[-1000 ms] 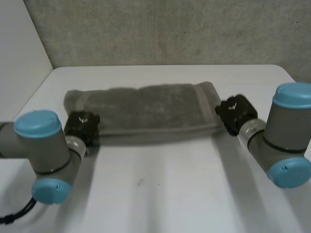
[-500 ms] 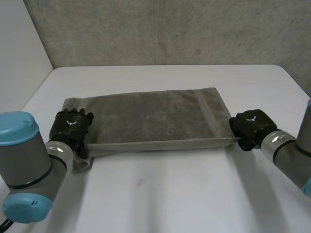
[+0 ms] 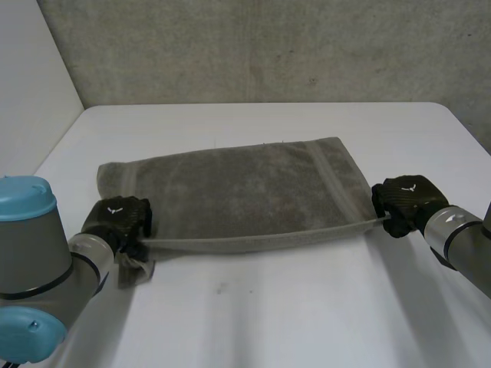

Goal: Fold the towel.

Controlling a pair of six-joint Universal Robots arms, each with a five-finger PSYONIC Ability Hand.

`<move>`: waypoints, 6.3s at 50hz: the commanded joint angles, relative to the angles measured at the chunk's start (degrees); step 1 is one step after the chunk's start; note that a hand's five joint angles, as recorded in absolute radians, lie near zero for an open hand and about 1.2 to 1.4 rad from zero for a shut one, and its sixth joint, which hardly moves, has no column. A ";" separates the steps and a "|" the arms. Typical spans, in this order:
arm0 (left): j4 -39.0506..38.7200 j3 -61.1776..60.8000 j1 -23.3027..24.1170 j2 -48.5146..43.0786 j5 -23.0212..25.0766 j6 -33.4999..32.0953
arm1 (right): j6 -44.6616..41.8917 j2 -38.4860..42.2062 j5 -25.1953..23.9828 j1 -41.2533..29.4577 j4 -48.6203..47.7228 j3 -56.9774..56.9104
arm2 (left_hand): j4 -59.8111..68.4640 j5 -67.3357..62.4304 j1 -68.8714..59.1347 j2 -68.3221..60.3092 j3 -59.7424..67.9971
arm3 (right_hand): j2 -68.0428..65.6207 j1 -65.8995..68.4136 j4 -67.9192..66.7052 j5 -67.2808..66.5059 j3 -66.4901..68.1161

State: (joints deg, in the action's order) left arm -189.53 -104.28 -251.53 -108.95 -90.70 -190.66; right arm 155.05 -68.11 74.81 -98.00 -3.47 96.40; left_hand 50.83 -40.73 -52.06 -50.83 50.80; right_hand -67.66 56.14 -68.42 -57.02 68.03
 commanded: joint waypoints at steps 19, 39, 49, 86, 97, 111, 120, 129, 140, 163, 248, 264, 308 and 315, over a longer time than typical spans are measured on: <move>3.37 4.18 -3.71 -2.40 8.08 -32.05 | -0.80 -1.94 -0.99 -0.35 -1.01 1.51 | -19.57 19.47 20.80 19.57 -19.54 | -12.34 23.86 -11.58 -12.98 11.97; 5.58 -1.72 -3.36 6.81 9.67 -5.81 | -0.98 -1.50 -0.81 -0.43 -1.10 1.60 | -29.16 29.06 30.39 29.16 -29.13 | -12.34 23.86 -11.58 -12.98 11.97; 5.93 -1.80 -3.00 13.85 9.58 15.66 | -0.98 -1.32 -0.81 -0.52 -1.19 1.78 | -36.08 35.98 37.31 36.08 -36.05 | -12.34 23.86 -11.58 -12.98 11.97; 20.58 20.74 -2.65 22.90 6.24 -5.24 | -1.42 -21.01 -1.43 -0.96 14.98 -19.40 | 29.17 -29.27 -27.94 -29.17 29.20 | -12.34 23.86 -11.58 -12.98 11.97; 43.60 40.71 -3.53 8.97 8.17 -10.85 | -12.21 -15.59 -0.20 -1.22 33.86 -39.78 | 29.17 -29.27 -27.94 -29.17 29.20 | -12.34 23.86 -11.58 -12.98 11.97; 43.72 50.84 -4.50 -13.39 7.03 -19.39 | -22.07 9.38 13.06 -8.25 30.05 -49.00 | 29.17 -29.27 -27.94 -29.17 29.20 | -12.34 23.86 -11.58 -12.98 11.97; 10.84 66.56 -3.18 -12.09 6.42 -17.38 | -16.02 6.61 18.96 -9.84 -6.48 -55.45 | 29.17 -29.27 -27.94 -29.17 29.20 | -12.34 23.86 -11.58 -12.98 11.97; -6.56 59.74 -2.48 -5.49 3.16 -15.35 | -13.63 -1.85 18.70 -9.84 -17.97 -45.42 | 29.17 -29.27 -27.94 -29.17 29.20 | -12.34 23.86 -11.58 -12.98 11.97; 2.67 36.92 -3.70 -4.51 3.69 -14.04 | -13.37 -2.29 7.45 -9.14 -11.38 -25.82 | 29.17 -29.27 -27.94 -29.17 29.20 | -12.34 23.86 -11.58 -12.98 11.97; -0.84 6.10 -4.94 -10.05 13.18 -18.16 | -11.88 -1.74 6.58 -6.07 1.71 -4.73 | 14.56 -14.66 -13.33 -14.56 14.59 | -12.34 23.86 -11.58 -12.98 11.97; 2.77 26.14 -6.08 -15.24 5.89 -30.12 | -25.85 9.47 15.80 -4.39 2.36 -18.95 | 29.17 -29.27 -27.94 -29.17 29.20 | -12.34 23.86 -11.58 -12.98 11.97; 2.24 39.33 -5.64 -27.89 3.60 -29.77 | -28.04 19.77 16.77 -6.85 -11.56 -26.08 | -40.83 40.73 42.06 40.83 -40.80 | 57.66 -46.14 58.42 57.02 -58.03; -9.28 5.40 -3.88 2.78 4.31 5.30 | -7.92 5.18 0.60 4.39 -0.83 -0.86 | -40.83 40.73 42.06 40.83 -40.80 | 24.47 -12.95 25.23 23.83 -24.84; -9.45 5.31 -3.97 2.78 4.31 5.30 | -8.44 6.67 0.68 5.01 -2.68 -1.03 | -40.83 40.73 42.06 40.83 -40.80 | 21.25 -9.72 22.01 20.60 -21.62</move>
State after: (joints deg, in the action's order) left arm -199.05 -99.12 -255.41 -106.15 -86.40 -185.20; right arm 147.05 -62.66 75.22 -93.47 -4.32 95.50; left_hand 9.65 -1.73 -10.22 -9.50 9.72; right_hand -38.99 33.47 -39.00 -27.40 39.14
